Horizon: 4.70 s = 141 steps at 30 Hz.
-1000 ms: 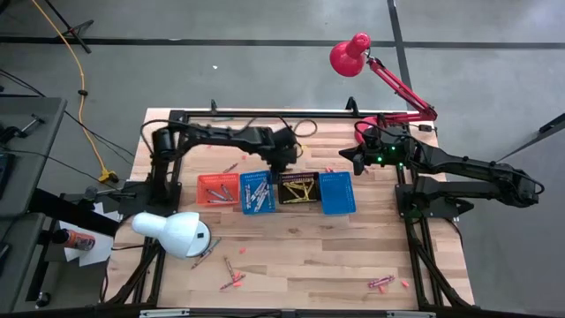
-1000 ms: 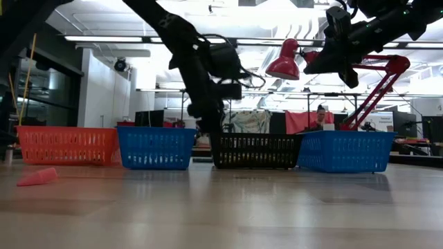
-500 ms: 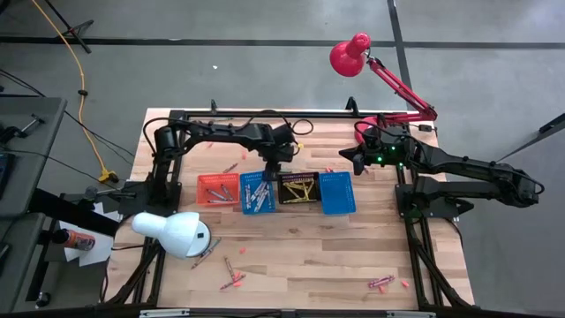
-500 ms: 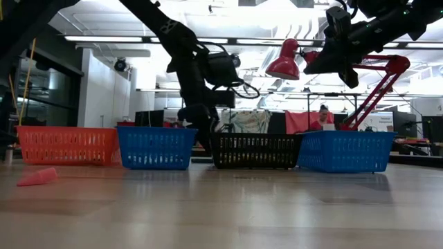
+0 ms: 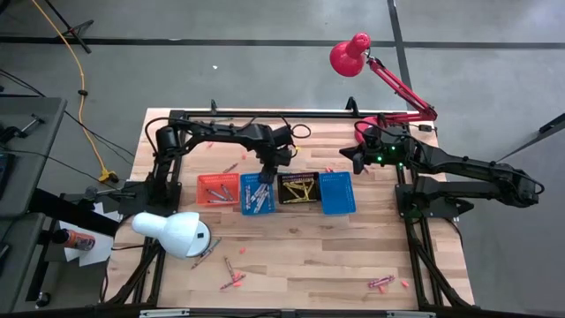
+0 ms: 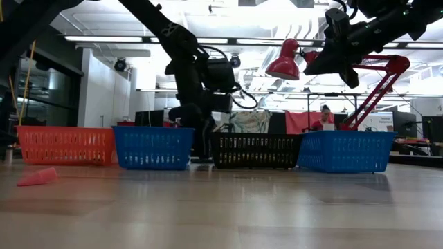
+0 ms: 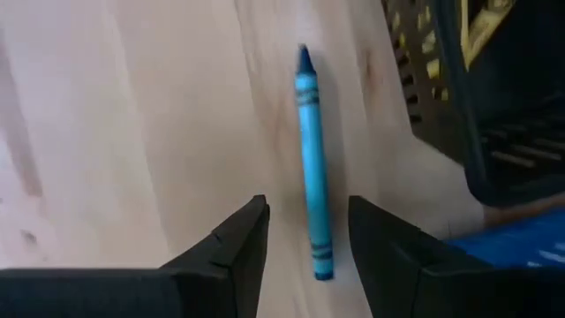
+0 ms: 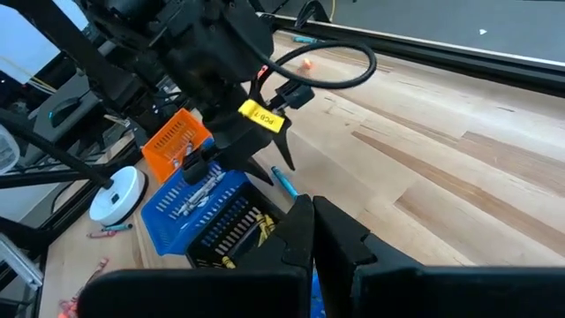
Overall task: Sort crayons
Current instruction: Put the blue crayon into the orange bin
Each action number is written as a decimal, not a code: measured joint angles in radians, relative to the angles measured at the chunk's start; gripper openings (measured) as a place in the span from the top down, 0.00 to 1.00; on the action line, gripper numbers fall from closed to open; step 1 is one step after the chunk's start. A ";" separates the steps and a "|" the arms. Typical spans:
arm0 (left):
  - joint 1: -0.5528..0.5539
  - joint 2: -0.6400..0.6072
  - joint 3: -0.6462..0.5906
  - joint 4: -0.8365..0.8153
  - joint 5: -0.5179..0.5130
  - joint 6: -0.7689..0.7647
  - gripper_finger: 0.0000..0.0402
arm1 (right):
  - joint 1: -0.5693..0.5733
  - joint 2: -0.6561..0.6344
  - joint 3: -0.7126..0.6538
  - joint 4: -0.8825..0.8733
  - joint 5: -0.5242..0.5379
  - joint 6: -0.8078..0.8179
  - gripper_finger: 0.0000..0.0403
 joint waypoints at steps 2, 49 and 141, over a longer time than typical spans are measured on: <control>-0.001 0.002 -0.001 -0.004 -0.007 0.000 0.64 | 0.000 0.000 0.000 0.000 0.004 0.000 1.00; 0.063 0.040 0.001 0.112 -0.024 0.157 0.65 | 0.000 0.000 0.000 0.000 0.003 0.030 1.00; -0.142 -1.058 -0.759 0.948 -0.040 -0.813 1.00 | 0.000 0.144 0.000 0.684 -0.179 -0.130 1.00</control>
